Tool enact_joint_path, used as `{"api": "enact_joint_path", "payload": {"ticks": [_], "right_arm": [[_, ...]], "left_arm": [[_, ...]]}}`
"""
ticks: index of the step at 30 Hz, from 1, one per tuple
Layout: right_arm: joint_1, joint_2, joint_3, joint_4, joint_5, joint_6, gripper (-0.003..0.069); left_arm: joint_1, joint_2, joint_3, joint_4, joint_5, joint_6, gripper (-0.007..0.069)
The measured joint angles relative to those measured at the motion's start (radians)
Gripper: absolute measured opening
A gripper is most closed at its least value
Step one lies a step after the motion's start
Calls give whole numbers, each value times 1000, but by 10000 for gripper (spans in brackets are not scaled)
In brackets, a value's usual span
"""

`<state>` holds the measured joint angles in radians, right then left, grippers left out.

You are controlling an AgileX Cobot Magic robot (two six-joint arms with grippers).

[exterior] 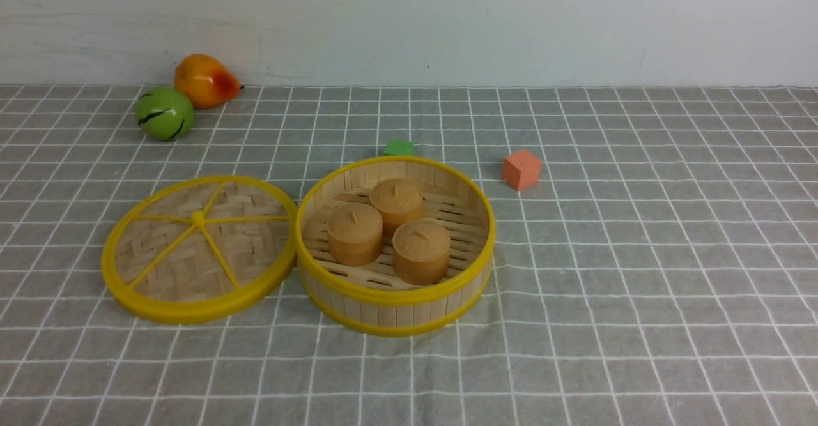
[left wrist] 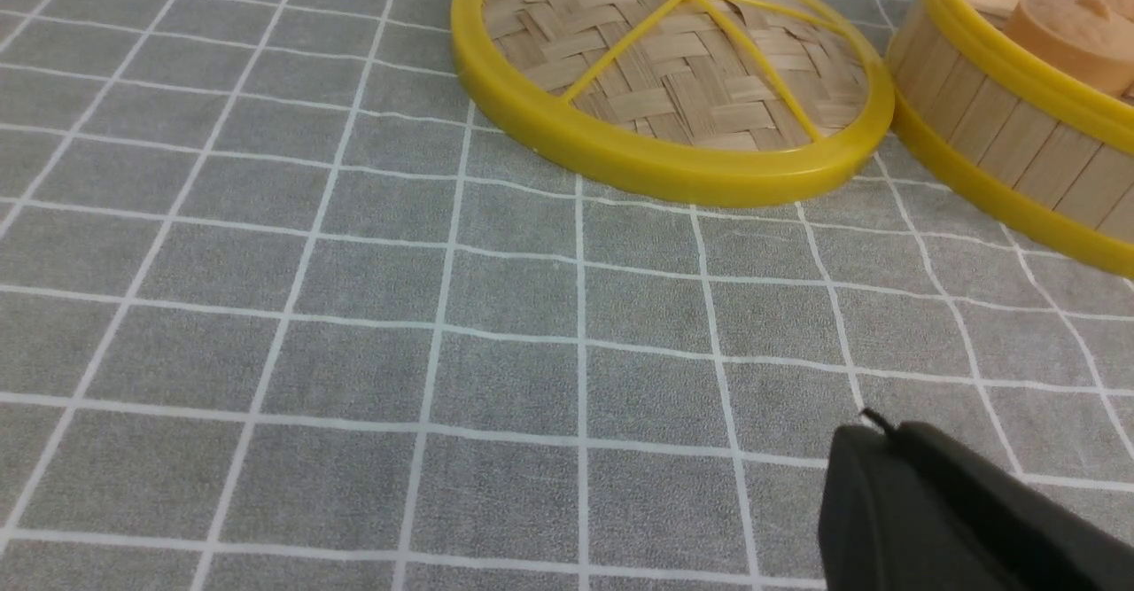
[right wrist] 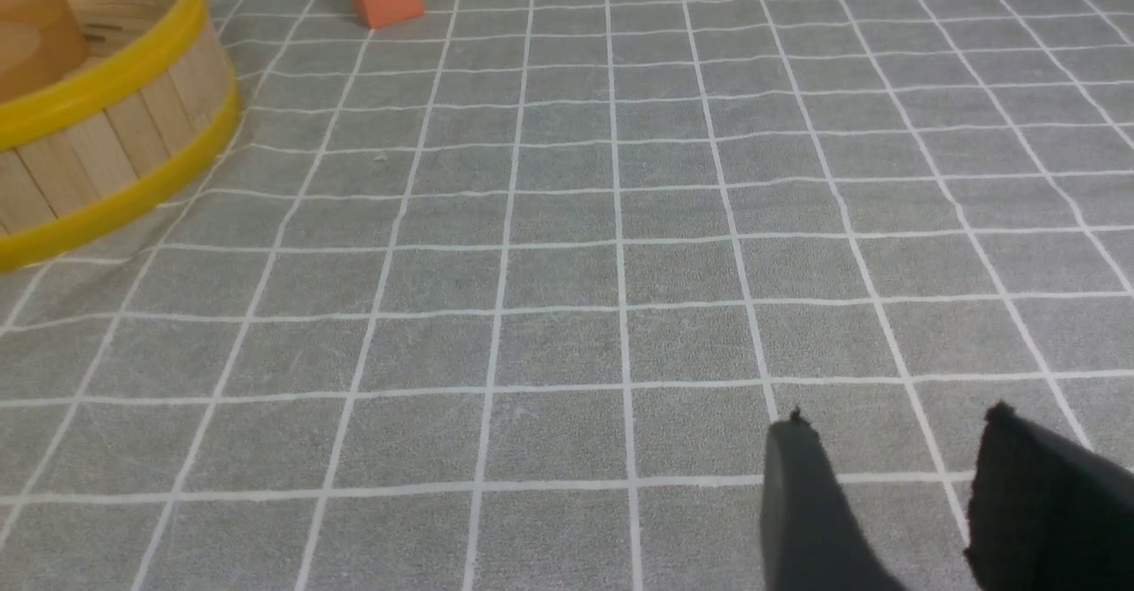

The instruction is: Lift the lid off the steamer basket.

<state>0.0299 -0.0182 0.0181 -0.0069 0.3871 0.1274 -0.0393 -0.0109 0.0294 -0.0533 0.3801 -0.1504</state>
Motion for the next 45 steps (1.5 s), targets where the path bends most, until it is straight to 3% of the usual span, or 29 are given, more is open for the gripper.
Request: {"api": "enact_joint_path", "payload": {"ticks": [45], "right_arm": [[0,0,0,0,0,0,244]], "left_arm": [[0,0,0,0,0,-1,22]]}}
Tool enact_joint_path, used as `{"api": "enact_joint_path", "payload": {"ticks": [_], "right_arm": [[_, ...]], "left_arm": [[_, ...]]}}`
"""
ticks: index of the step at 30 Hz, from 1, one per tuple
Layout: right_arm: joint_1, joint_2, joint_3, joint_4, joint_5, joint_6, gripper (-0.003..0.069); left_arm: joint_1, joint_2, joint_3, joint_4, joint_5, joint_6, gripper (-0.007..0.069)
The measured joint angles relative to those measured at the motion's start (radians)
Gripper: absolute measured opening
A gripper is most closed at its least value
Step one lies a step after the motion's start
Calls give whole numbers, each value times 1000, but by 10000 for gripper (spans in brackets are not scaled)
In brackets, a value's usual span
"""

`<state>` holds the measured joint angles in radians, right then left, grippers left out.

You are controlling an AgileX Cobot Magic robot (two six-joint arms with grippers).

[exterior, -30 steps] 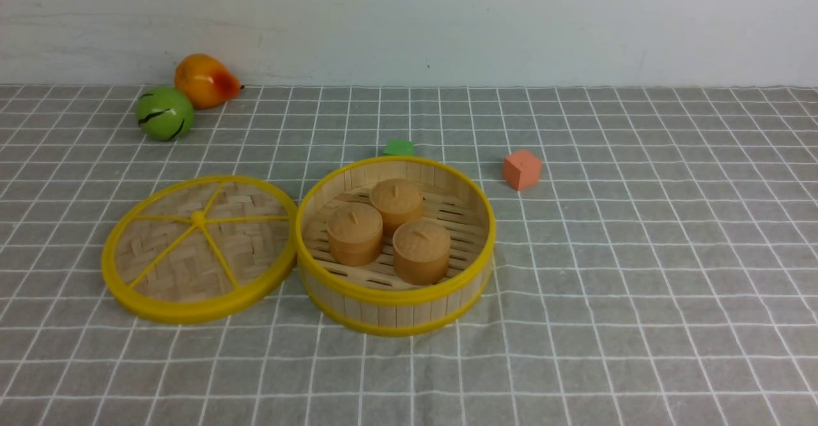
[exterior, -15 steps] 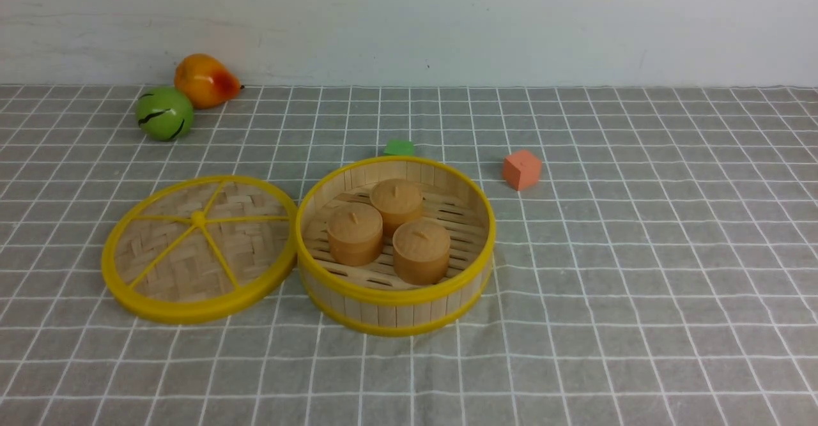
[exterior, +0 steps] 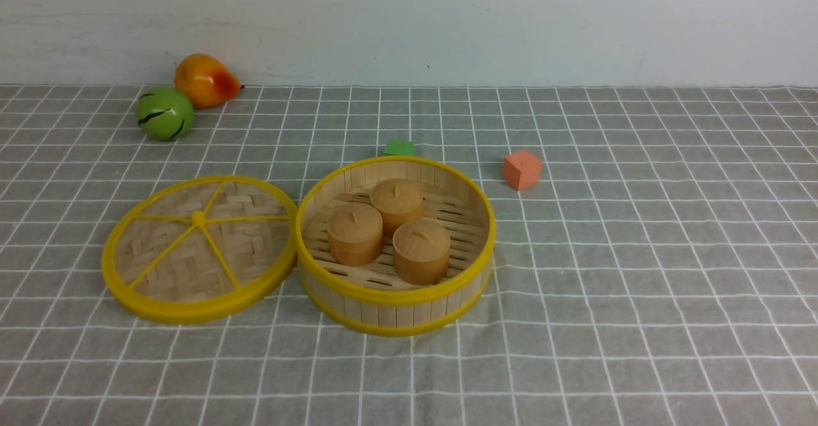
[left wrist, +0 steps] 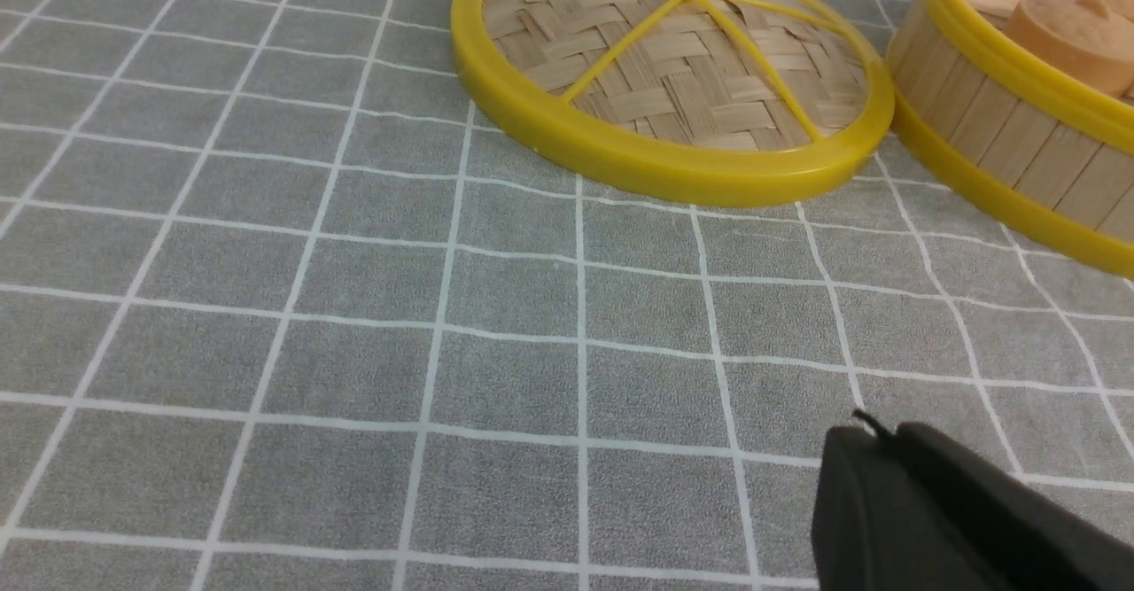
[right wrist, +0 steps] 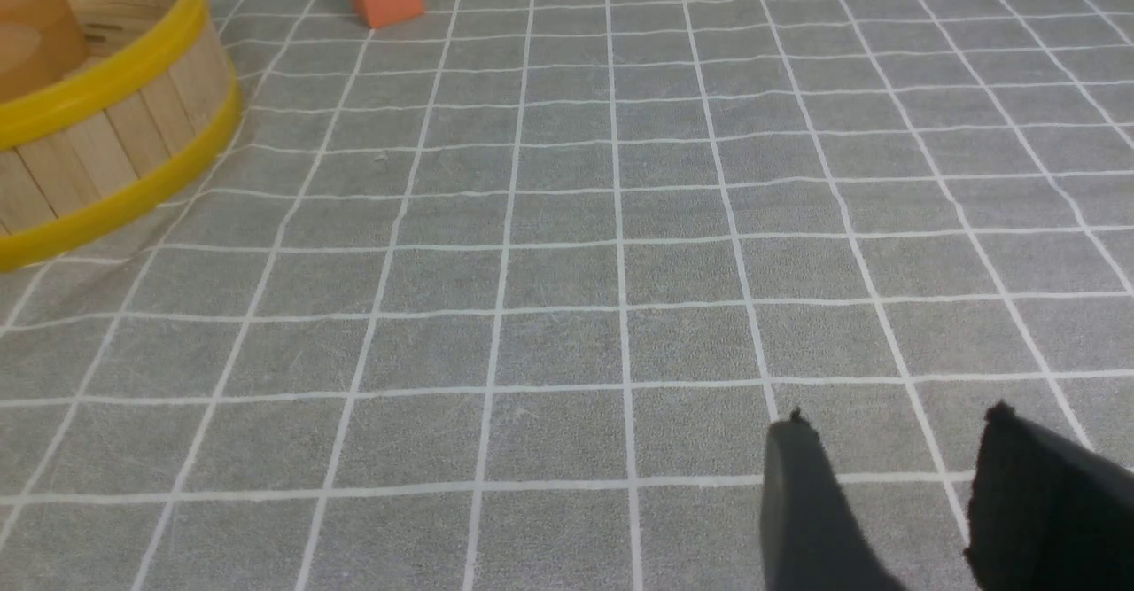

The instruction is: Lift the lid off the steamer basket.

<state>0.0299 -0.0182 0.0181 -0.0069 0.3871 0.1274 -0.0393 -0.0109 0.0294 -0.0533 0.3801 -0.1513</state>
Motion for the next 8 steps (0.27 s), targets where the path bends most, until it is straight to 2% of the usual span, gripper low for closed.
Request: {"api": "enact_joint_path", "payload": {"ticks": [8], "right_arm": [[0,0,0,0,0,0,244]], "left_arm": [[0,0,0,0,0,0,31]]}}
